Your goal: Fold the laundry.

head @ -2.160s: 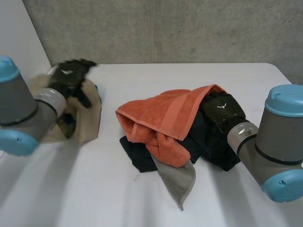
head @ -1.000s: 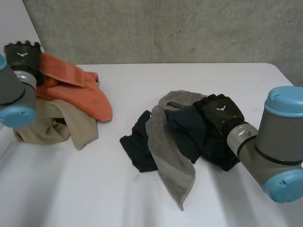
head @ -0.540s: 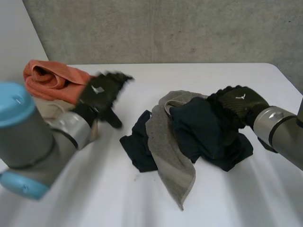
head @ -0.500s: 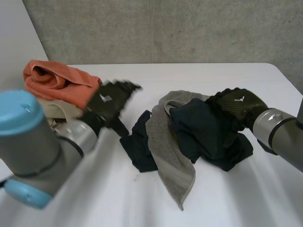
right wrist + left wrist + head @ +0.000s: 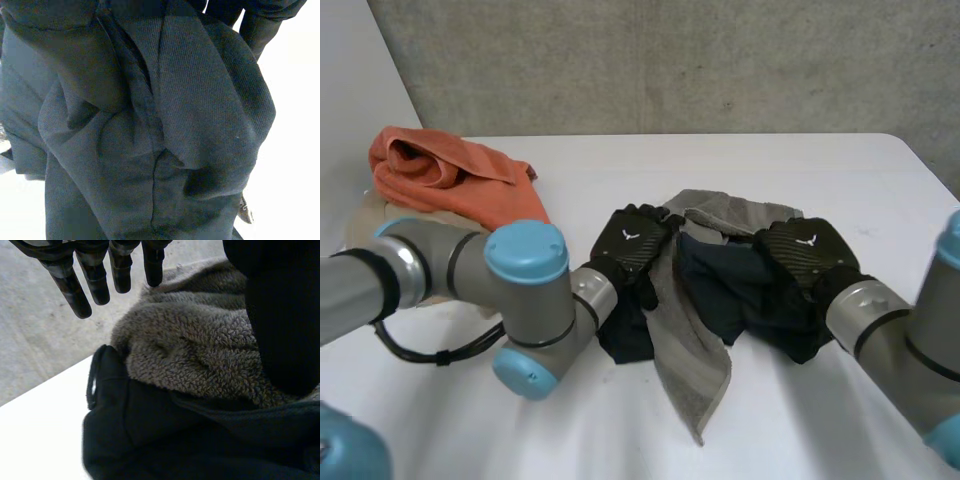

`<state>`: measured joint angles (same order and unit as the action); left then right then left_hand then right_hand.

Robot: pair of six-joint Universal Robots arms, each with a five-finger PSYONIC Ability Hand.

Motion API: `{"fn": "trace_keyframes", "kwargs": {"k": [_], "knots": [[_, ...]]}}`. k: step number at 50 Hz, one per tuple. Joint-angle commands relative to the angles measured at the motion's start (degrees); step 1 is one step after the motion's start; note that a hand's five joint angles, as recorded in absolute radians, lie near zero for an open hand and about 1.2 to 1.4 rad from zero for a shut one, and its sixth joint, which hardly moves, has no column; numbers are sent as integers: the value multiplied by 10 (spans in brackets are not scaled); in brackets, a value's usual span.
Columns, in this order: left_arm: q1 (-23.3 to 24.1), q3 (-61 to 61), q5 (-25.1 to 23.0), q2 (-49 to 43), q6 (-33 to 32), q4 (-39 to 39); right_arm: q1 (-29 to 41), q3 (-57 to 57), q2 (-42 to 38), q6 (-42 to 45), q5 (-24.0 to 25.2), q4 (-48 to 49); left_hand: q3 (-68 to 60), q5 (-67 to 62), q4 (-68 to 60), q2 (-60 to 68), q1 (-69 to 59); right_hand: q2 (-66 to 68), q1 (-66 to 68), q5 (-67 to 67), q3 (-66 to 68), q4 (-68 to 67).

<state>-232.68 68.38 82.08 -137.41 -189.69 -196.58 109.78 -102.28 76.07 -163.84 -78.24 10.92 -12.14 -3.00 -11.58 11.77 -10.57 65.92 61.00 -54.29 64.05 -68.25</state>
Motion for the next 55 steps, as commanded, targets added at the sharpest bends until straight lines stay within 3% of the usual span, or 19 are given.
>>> {"fn": "trace_keyframes", "kwargs": {"k": [1, 4, 7, 8, 10, 13, 18, 22, 28, 33, 37, 41, 44, 45, 46, 52, 54, 55], "knots": [[6, -86, -34, -50, -3, 63, -35, -32, 59, -1, 70, -12, 21, 30, 16, -18, 6, 141, 190, -157, 160, -118], [11, -116, -43, -69, -4, 77, -39, -34, 65, -5, 82, -13, 21, 30, 16, -18, 6, 141, 190, -157, 160, -118], [13, -132, -46, -78, -9, 80, -40, -34, 62, -5, 82, -13, -217, -208, -223, 221, -233, 141, 190, -157, 160, -118], [13, -140, -45, -80, -13, 78, -40, -32, 55, -4, 81, -12, -431, -422, -437, 435, -447, 141, 190, -157, 160, -118], [10, -146, -40, -77, -17, 75, -41, -29, 46, -2, 78, -10, -664, -656, -670, 668, -680, 141, 190, -157, 160, -118], [-4, -156, 2, -51, -20, 56, -46, -17, 20, 10, 70, -9, -679, -670, -684, 682, -694, 141, 190, -157, 160, -118], [-49, -162, 102, 32, -16, -3, -53, 9, -23, 43, 38, -13, -679, -670, -684, 682, -694, 141, 190, -157, 160, -118], [-99, -165, 81, 84, -17, -12, -52, 29, -43, 60, 9, -20, -679, -670, -684, 682, -694, 141, 190, -157, 160, -118], [-182, -187, 63, 108, -28, -9, -38, 36, -43, 60, 5, -19, -679, -670, -684, 682, -694, 141, 190, -157, 160, -118], [-264, -222, 101, 84, -68, -13, -17, 31, -43, 56, 2, -19, -679, -670, -684, 682, -694, 141, 190, -157, 160, -118], [-305, -233, 115, 47, -94, -21, -4, 27, -43, 56, 2, -19, -679, -670, -684, 682, -694, 141, 190, -157, 160, -118], [-317, -214, 100, 17, -96, -21, 6, 25, -43, 56, 1, -19, -679, -670, -684, 682, -694, 141, 190, -157, 160, -118], [-315, -191, 85, 7, -102, -23, 7, 27, -43, 56, -2, -19, -319, -310, -324, 322, -334, 141, 190, -157, 160, -118], [-309, -178, 78, 7, -110, -21, 7, 28, -43, 55, -3, -19, -27, -19, -33, 31, -43, 141, 190, -157, 160, -118], [-306, -170, 77, 7, -117, -20, 7, 29, -42, 55, -4, -20, 21, 30, 16, -18, 6, 141, 190, -157, 160, -118], [-285, -92, 99, 75, -140, -27, 7, 32, -31, 54, -4, -21, 21, 30, 16, -18, 6, 105, 155, -122, 124, -82], [-280, -60, 99, 115, -135, -35, 8, 32, -22, 49, -4, -22, 21, 30, 16, -18, 6, -67, -18, 51, -48, 90], [-277, -38, 98, 142, -128, -39, 9, 32, -17, 47, -6, -22, 21, 30, 16, -18, 6, -324, -275, 308, -306, 348]]}}
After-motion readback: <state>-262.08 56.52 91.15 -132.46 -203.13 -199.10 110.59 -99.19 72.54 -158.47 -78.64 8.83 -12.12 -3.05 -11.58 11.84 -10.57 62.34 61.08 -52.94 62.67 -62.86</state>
